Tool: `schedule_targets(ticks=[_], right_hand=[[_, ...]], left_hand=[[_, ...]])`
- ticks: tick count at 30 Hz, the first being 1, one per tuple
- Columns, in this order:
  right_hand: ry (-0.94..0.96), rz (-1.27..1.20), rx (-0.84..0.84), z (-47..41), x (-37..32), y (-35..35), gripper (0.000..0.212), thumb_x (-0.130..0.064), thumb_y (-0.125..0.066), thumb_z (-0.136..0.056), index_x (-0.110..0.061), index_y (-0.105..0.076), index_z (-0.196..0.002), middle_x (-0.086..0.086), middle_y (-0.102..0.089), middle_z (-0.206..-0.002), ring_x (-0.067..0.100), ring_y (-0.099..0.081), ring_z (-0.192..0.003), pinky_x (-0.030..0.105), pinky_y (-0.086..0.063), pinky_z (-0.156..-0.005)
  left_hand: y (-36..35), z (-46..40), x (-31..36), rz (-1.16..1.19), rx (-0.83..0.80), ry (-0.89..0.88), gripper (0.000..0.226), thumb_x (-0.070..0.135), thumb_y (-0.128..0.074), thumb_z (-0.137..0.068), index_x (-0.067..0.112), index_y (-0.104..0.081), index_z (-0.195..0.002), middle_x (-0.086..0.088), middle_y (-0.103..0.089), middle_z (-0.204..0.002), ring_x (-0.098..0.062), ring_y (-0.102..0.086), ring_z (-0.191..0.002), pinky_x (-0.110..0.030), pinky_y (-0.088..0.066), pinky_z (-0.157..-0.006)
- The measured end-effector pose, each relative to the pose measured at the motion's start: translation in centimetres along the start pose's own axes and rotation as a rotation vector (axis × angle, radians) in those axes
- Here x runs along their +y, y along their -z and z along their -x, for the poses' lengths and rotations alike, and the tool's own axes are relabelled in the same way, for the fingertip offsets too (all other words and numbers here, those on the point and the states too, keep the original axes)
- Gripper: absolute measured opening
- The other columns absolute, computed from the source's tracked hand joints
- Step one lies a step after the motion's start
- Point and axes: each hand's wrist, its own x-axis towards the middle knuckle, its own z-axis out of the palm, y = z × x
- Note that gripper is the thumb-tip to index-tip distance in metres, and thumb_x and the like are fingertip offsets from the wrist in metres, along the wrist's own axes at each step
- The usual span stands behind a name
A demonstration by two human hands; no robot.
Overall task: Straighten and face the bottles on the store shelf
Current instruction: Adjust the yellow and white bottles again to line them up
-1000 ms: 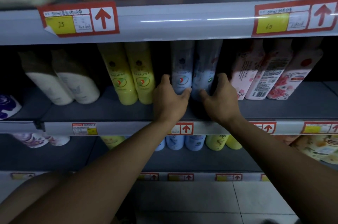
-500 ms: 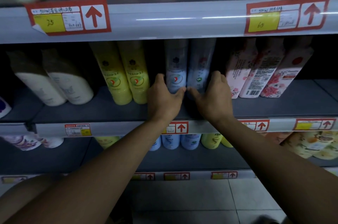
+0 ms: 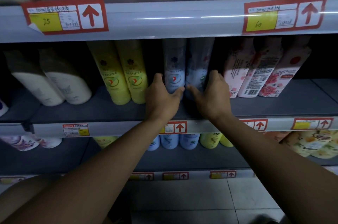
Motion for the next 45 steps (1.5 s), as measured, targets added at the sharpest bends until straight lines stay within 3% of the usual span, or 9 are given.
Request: schedule_targets(ticks=[4,10,18,23,27,33,40,45], right_hand=[[-0.011,-0.084,-0.062,0.1,-0.3,0.1,0.035,-0.027,-0.072,-0.086,-0.014,-0.043,-0.102,0.013,-0.065,-0.107,0.032,-0.064,-0.098,0.044,-0.055,-0.078],[-0.034,0.007,0.001,0.2,-0.6,0.1,0.056,-0.04,-0.082,-0.078,-0.009,-0.049,-0.11,0.013,-0.055,-0.117,0.032,-0.058,-0.104,0.04,-0.05,-0.079],[-0.04,-0.066,-0.052,0.3,-0.6,0.4,0.04,-0.027,-0.073,-0.082,-0.013,-0.046,-0.107,0.013,-0.065,-0.114,0.033,-0.064,-0.104,0.048,-0.057,-0.082],[-0.061,-0.024,-0.032,0.6,-0.9,0.4,0.052,-0.039,-0.079,-0.08,-0.012,-0.047,-0.11,0.011,-0.059,-0.117,0.03,-0.061,-0.106,0.044,-0.055,-0.083],[-0.041,-0.022,-0.012,0.5,-0.5,0.2,0.049,-0.038,-0.078,-0.082,-0.011,-0.053,-0.114,0.011,-0.06,-0.116,0.03,-0.061,-0.106,0.046,-0.054,-0.086],[-0.013,-0.022,-0.018,0.3,-0.1,0.0,0.043,-0.035,-0.078,-0.083,-0.011,-0.054,-0.11,0.01,-0.062,-0.114,0.028,-0.061,-0.105,0.035,-0.05,-0.082],[0.005,-0.019,-0.015,0.2,0.1,0.0,0.043,-0.035,-0.078,-0.083,-0.011,-0.055,-0.111,0.01,-0.061,-0.115,0.028,-0.061,-0.105,0.04,-0.053,-0.086],[0.015,-0.019,-0.021,0.2,0.1,-0.1,0.043,-0.034,-0.077,-0.084,-0.011,-0.055,-0.112,0.011,-0.061,-0.115,0.028,-0.06,-0.106,0.038,-0.051,-0.086]], left_hand=[[0.0,0.0,0.0,-0.001,0.003,-0.004,0.04,0.027,-0.084,-0.076,0.024,-0.053,-0.101,0.005,-0.071,-0.105,-0.007,-0.069,-0.092,-0.022,-0.057,-0.075],[0.0,0.0,-0.1,0.002,-0.001,-0.011,0.041,0.027,-0.085,-0.076,0.021,-0.055,-0.104,0.005,-0.072,-0.107,-0.008,-0.07,-0.096,-0.026,-0.06,-0.08],[0.0,0.1,-0.1,0.007,-0.017,0.001,0.041,0.026,-0.085,-0.077,0.02,-0.055,-0.105,0.005,-0.07,-0.107,-0.007,-0.069,-0.096,-0.028,-0.06,-0.081],[0.0,0.0,-0.1,0.021,-0.03,0.015,0.041,0.024,-0.084,-0.077,0.022,-0.055,-0.105,0.006,-0.07,-0.107,-0.006,-0.069,-0.095,-0.028,-0.06,-0.082],[0.0,-0.2,-0.3,-0.005,-0.035,0.019,0.04,0.026,-0.084,-0.077,0.021,-0.055,-0.105,0.005,-0.071,-0.107,-0.009,-0.069,-0.097,-0.034,-0.06,-0.084],[0.0,-0.2,-0.3,-0.04,-0.033,0.005,0.039,0.026,-0.082,-0.08,0.016,-0.056,-0.108,0.001,-0.071,-0.108,-0.014,-0.069,-0.1,-0.037,-0.059,-0.086],[0.0,0.0,-0.3,-0.025,-0.028,-0.01,0.04,0.027,-0.083,-0.079,0.017,-0.056,-0.107,0.001,-0.071,-0.108,-0.012,-0.07,-0.1,-0.038,-0.06,-0.085],[0.1,0.2,-0.1,-0.026,-0.018,-0.012,0.04,0.027,-0.083,-0.079,0.017,-0.056,-0.107,0.002,-0.071,-0.108,-0.011,-0.069,-0.1,-0.035,-0.06,-0.084]])
